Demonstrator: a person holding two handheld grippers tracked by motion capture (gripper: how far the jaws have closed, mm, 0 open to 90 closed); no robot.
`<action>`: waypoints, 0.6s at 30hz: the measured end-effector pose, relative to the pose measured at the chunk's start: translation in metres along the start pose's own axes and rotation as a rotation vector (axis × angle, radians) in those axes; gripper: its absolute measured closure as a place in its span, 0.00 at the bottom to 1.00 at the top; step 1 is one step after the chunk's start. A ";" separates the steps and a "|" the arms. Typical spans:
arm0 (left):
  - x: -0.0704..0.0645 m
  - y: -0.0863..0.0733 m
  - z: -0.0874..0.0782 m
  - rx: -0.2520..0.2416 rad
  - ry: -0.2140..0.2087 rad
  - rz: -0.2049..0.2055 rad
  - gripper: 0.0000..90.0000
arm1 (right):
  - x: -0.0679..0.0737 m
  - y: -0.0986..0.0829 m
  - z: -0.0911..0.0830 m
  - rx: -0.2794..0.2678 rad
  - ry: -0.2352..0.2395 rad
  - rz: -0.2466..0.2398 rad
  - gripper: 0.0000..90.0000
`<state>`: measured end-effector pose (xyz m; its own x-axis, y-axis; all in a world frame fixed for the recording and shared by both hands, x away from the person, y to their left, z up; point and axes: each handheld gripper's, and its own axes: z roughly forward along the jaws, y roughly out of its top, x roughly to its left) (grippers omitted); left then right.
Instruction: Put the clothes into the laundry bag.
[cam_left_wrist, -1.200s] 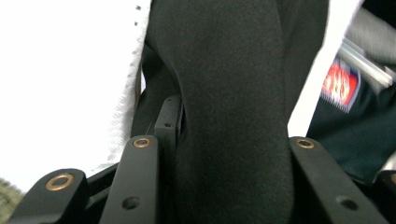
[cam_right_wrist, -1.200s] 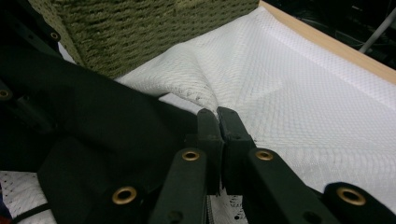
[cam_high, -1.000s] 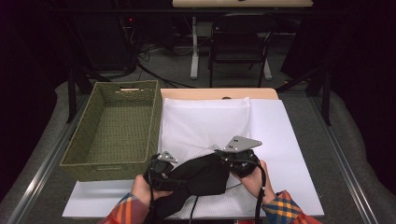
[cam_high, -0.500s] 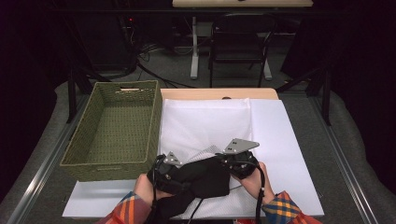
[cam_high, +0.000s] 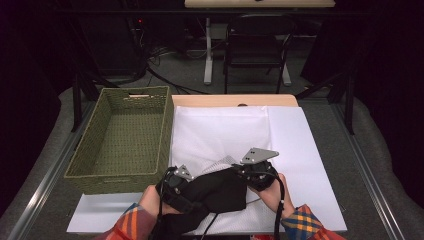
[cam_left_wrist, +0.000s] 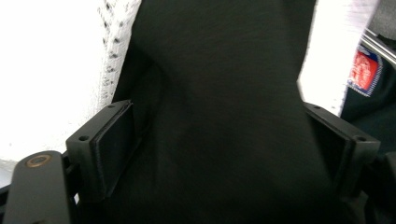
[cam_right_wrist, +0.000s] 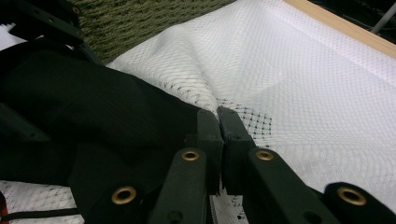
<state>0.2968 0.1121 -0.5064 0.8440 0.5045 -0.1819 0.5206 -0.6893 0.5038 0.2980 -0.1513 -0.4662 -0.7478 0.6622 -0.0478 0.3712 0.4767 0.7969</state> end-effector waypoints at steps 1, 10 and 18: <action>0.001 0.000 0.003 0.000 -0.006 -0.002 0.18 | 0.000 0.000 0.000 0.001 0.003 -0.001 0.98; 0.005 0.000 0.015 0.010 -0.021 0.013 0.24 | 0.001 0.000 0.000 0.008 -0.003 -0.006 0.98; 0.003 0.003 0.018 0.008 -0.040 0.068 0.40 | 0.001 0.000 0.000 0.005 -0.001 0.006 0.98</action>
<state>0.3035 0.1022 -0.5203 0.8820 0.4352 -0.1807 0.4624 -0.7255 0.5097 0.2977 -0.1504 -0.4660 -0.7452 0.6654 -0.0440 0.3782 0.4760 0.7940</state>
